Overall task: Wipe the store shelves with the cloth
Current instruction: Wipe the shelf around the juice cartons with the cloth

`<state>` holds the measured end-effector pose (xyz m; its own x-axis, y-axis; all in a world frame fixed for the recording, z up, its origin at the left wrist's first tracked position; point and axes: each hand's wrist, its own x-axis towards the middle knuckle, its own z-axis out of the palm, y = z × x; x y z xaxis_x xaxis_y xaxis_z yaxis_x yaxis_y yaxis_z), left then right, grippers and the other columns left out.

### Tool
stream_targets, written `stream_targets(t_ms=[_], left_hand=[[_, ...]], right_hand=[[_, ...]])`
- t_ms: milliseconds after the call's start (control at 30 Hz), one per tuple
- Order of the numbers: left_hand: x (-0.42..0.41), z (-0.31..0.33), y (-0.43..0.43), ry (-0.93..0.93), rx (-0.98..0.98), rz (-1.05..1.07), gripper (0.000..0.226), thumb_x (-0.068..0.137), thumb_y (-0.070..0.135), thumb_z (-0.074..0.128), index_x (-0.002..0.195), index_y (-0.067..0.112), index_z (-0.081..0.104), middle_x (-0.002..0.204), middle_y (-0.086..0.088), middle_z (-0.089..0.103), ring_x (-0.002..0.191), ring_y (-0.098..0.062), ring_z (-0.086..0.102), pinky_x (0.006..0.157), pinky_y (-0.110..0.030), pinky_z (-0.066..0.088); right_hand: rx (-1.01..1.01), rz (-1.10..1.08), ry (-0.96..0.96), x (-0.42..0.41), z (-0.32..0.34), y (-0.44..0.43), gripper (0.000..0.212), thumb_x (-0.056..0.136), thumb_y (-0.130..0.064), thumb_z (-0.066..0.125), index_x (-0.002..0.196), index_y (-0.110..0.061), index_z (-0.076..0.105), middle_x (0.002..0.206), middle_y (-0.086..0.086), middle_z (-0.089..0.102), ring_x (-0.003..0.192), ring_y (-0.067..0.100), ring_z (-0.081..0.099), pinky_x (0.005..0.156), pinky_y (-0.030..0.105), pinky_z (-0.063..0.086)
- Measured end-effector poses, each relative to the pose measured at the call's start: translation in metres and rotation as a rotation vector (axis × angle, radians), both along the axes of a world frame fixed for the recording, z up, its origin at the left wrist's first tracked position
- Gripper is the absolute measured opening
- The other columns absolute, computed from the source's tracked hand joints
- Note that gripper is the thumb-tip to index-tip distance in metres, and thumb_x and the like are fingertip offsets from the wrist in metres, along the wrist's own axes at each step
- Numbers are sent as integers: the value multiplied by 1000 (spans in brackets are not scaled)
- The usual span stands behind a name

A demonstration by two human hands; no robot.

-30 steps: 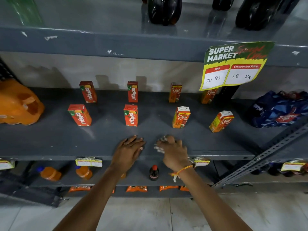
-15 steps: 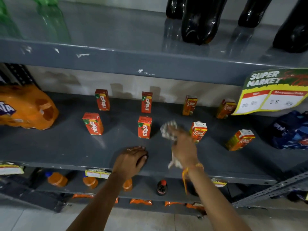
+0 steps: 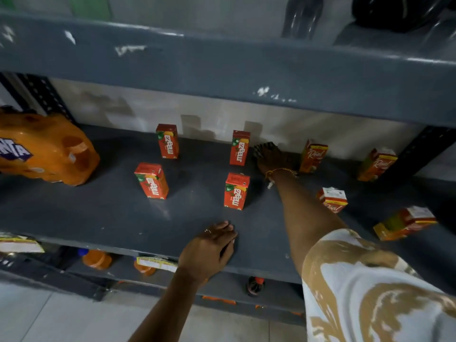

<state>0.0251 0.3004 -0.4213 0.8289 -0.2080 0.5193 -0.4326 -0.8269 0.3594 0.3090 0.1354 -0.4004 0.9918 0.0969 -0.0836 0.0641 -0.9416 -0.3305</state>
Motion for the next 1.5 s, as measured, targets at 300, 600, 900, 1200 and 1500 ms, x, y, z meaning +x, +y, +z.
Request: stream_targets(t_ms=[300,600,900,1200,1500], left_hand=[[-4,9,-2,53,27,10,30,83,26,49,97,13,72,104,-4,72,103,-15,63,82,-28,54],[-9,18,-2,75,153,19,46,97,34,27,107,8,64,106,-12,69,98,-27,63,86,-36,49],[-20,23,0,112,186,-15,54,98,41,22,108,10,66,111,-7,69,106,-22,62,96,-32,35],[-35,25,11,218,170,8,55,98,43,18,119,13,59,119,-8,65,112,-23,58,98,-33,33],[-56,41,62,254,67,153,59,97,47,14,129,10,47,98,-19,71,88,-33,67,68,-40,57]], right_hand=[[-68,15,-29,-61,-17,0,66,79,-25,38,143,-31,23,156,4,23,142,32,21,114,56,20],[101,94,-59,-252,4,-7,60,81,-13,41,138,-32,37,154,2,28,141,30,21,117,48,20],[483,197,-109,-322,43,-34,63,60,21,45,105,-14,70,120,-3,63,121,15,52,109,14,32],[102,-43,-235,-268,14,-3,63,68,4,56,126,-23,55,138,15,51,125,42,46,106,52,36],[331,322,-264,-327,33,59,56,62,-4,41,108,-19,69,119,8,68,113,33,60,101,43,47]])
